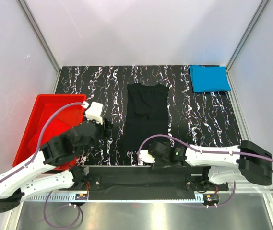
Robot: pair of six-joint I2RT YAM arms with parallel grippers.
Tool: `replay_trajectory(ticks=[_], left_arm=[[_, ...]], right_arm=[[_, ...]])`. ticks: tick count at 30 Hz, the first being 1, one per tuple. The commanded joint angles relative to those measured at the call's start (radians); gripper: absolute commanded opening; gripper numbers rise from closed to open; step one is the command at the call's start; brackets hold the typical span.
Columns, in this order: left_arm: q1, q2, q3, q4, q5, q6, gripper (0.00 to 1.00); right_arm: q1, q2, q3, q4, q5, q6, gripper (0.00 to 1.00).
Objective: Fold and stack the t-shirts
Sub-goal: Fold the tshirt
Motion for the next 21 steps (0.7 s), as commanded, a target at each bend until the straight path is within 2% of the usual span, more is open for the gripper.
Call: replay_trajectory(ticks=[1, 8, 9, 14, 21], left_arm=[[0.002, 0.009, 0.008, -0.003, 0.001, 0.039, 0.63], [0.002, -0.004, -0.045, 0.045, 0.032, 0.180, 0.61], [0.002, 0.002, -0.062, 0.051, 0.076, 0.209, 0.60], [-0.003, -0.017, -0.143, 0.148, 0.138, 0.320, 0.57], [-0.007, -0.070, -0.213, 0.226, 0.173, 0.392, 0.61]], right_arm=[[0.008, 0.034, -0.016, 0.138, 0.039, -0.017, 0.73], [0.008, 0.048, -0.052, 0.191, 0.083, -0.040, 0.71], [0.008, 0.051, -0.059, 0.204, 0.091, -0.047, 0.70], [-0.022, 0.045, -0.079, 0.216, 0.082, -0.060, 0.63], [-0.087, -0.019, -0.092, 0.187, 0.013, -0.083, 0.67]])
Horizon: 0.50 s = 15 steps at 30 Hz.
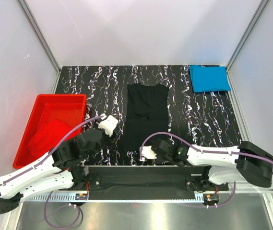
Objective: Fold and stack the t-shirts
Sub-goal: Fold the tshirt
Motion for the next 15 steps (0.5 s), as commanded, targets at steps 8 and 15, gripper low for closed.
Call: replay_trajectory(ticks=[8, 15], left_arm=[[-0.004, 0.004, -0.008, 0.152, 0.125, 0.136, 0.61], [-0.019, 0.068, -0.038, 0.177, 0.177, 0.271, 0.54]], right_arm=[[-0.038, 0.002, -0.021, 0.005, -0.025, -0.045, 0.59], [-0.047, 0.011, -0.016, 0.005, -0.021, -0.046, 0.32]])
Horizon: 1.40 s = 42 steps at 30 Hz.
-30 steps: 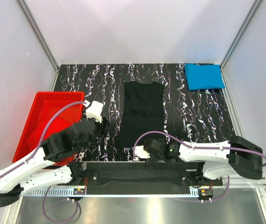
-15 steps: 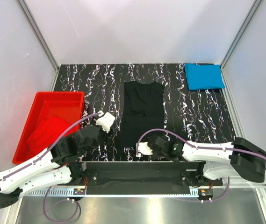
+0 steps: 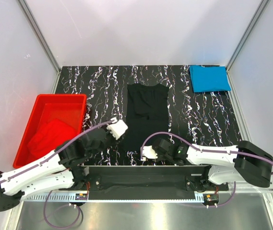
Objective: Fold and stack the t-shirts
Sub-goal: Fold the tshirt
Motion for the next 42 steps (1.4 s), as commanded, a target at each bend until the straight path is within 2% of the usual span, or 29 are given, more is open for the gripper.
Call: replay_trajectory(ticks=[1, 6, 12, 17, 22, 30, 34, 42], left_arm=[[-0.032, 0.027, -0.032, 0.077, 0.057, 0.109, 0.54], [-0.090, 0.004, -0.096, 0.120, 0.079, 0.230, 0.55], [-0.121, -0.091, -0.216, 0.189, 0.091, 0.331, 0.58], [-0.121, 0.013, -0.202, 0.159, 0.198, 0.394, 0.57], [-0.127, 0.083, -0.266, 0.269, 0.292, 0.419, 0.57], [-0.167, 0.183, -0.306, 0.347, 0.346, 0.440, 0.60], [-0.167, 0.238, -0.325, 0.404, 0.347, 0.447, 0.64], [-0.162, 0.405, -0.291, 0.459, 0.304, 0.499, 0.65]], right_arm=[[-0.010, 0.015, -0.004, 0.011, 0.000, -0.008, 0.31], [-0.012, 0.023, -0.011, 0.028, 0.003, -0.020, 0.14], [-0.047, -0.020, -0.017, 0.031, -0.014, -0.019, 0.12], [-0.109, -0.067, -0.027, 0.024, -0.055, -0.028, 0.00], [-0.112, -0.067, -0.016, -0.005, -0.097, -0.022, 0.00], [-0.112, -0.075, -0.014, -0.009, -0.114, -0.014, 0.00], [-0.113, -0.074, -0.011, -0.012, -0.112, -0.011, 0.00], [-0.113, -0.078, -0.005, -0.020, -0.120, -0.005, 0.00]])
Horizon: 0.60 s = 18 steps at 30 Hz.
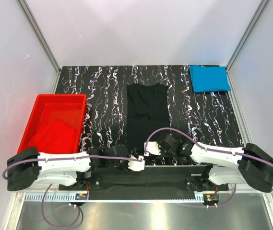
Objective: Fold and stack the t-shirts
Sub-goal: Fold the tshirt
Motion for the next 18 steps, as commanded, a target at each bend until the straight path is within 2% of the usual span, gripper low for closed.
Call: replay_trajectory(ticks=[1, 8, 13, 18], left_arm=[[0.004, 0.099, 0.039, 0.091, -0.012, 0.055, 0.65], [0.036, 0.184, 0.050, 0.128, -0.064, 0.103, 0.60], [0.042, 0.176, 0.038, 0.104, -0.065, 0.103, 0.44], [0.046, 0.139, 0.015, 0.073, -0.050, 0.087, 0.43]], right_arm=[[-0.009, -0.027, 0.015, -0.010, -0.033, 0.011, 0.00], [-0.010, -0.034, 0.015, -0.013, -0.038, 0.011, 0.00], [-0.016, -0.054, 0.012, -0.011, -0.036, 0.009, 0.00], [-0.029, -0.057, 0.010, -0.007, -0.042, 0.008, 0.00]])
